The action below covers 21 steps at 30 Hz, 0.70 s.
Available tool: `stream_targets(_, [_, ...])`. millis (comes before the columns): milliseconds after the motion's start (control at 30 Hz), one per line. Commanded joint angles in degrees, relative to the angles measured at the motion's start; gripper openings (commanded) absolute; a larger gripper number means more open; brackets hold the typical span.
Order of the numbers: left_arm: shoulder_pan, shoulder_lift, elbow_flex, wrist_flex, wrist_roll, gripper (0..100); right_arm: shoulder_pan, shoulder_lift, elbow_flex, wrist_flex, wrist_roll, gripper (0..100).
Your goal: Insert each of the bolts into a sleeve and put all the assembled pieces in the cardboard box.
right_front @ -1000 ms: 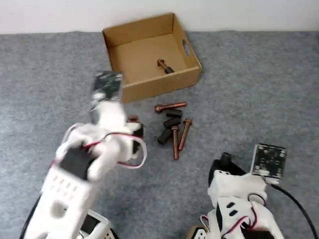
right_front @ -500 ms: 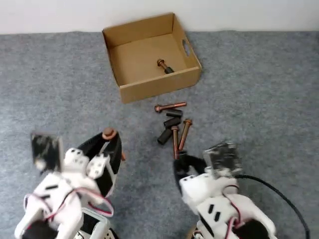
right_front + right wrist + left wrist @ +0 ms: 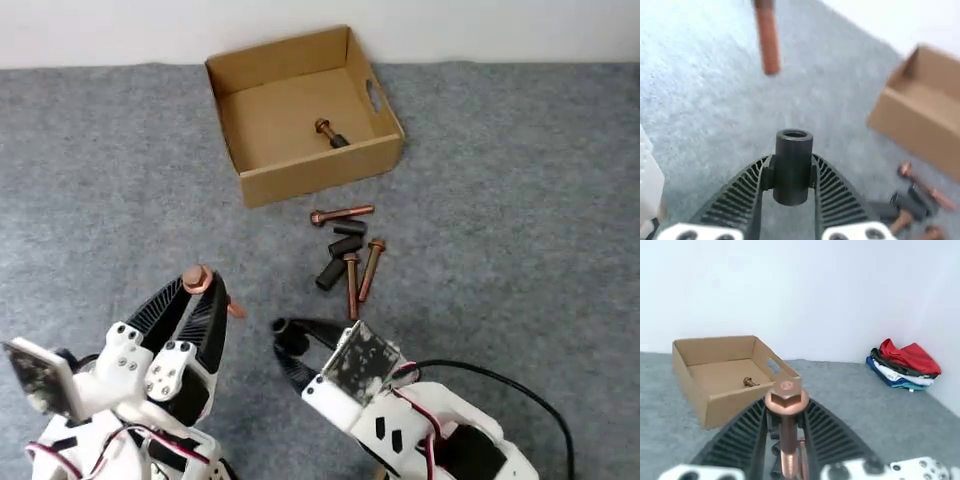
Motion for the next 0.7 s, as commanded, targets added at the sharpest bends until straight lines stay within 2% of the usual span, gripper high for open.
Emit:
stream_targets(0, [0.4,0.3,-2.3,-2.3,3.4,1,-1.8,-0.3,-0.2,-4.5,3.8,0.8])
stream_targets(200, [4.4,0.4,-1.9,-3.3,5.0,1,-3.0,-0.3,0.1,-8.4,4.4,0.8])
stream_targets(367, [4.6,0.5,0.8,-6.8,5.5,1,-3.1,-0.3,0.9,-8.5,6.2,0.8])
stream_targets(667, [4.7,0.4,1.5,-4.6,5.4,1,-2.8,-0.4,1.2,-8.6,6.1,0.8])
